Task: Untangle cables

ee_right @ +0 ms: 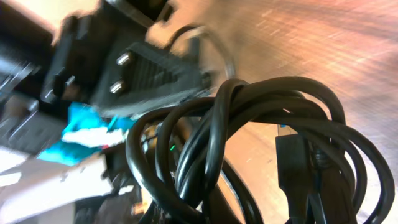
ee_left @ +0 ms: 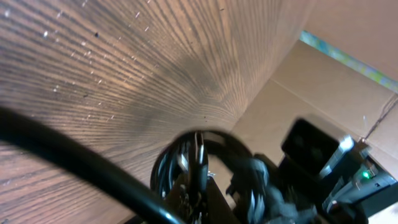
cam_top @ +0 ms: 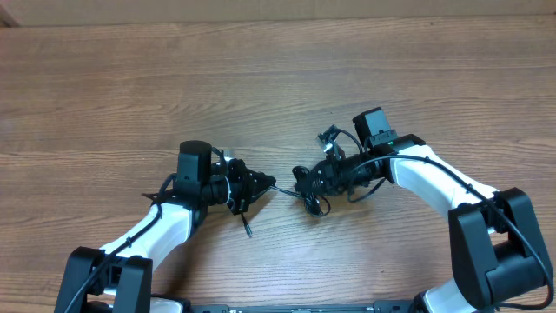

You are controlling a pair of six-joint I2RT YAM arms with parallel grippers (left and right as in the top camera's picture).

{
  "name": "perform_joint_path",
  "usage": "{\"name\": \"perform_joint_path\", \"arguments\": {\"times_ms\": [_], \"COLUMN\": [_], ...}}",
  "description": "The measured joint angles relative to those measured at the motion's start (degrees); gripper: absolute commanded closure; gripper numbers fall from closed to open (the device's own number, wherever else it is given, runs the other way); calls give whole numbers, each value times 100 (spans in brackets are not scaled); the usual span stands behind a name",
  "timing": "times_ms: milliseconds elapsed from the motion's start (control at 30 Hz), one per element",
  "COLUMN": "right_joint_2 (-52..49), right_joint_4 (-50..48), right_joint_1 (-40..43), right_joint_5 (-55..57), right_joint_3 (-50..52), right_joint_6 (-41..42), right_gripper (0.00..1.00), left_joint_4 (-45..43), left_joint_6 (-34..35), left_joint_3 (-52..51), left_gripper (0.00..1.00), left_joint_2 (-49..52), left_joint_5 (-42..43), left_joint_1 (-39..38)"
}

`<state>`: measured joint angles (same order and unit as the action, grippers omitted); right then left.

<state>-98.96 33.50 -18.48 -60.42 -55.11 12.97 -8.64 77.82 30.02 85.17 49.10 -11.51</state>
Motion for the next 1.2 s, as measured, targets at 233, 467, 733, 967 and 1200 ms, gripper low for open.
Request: {"name": "perform_joint_path", "arguments": {"times_ms": [233, 467, 733, 967, 1200], "right_joint_2": [0, 0, 0, 0, 0], "right_joint_4": [-710, -1451, -2232, -2542, -2581], "right_joint_1": [-22, -369, -667, -706, -730], "right_joint_5": [369, -24, 101, 496, 1040], "right_joint_3": [0, 0, 0, 0, 0], "right_joint_6": [1539, 2813, 4100, 5047, 5499], "right_gripper": [96, 96, 96, 96, 96], "left_joint_4": [-15, -330, -643, -682, -680], "left_joint_6": [-181, -125, 111, 358, 625], "left_joint_3": [0, -4, -4, -4, -4], "left_gripper": [96, 96, 96, 96, 96], "left_joint_2": [0, 4, 4, 4, 4], "left_joint_5": [-181, -632, -979, -1060, -1008], "left_joint_1": [-44, -339, -612, -691, -741]}}
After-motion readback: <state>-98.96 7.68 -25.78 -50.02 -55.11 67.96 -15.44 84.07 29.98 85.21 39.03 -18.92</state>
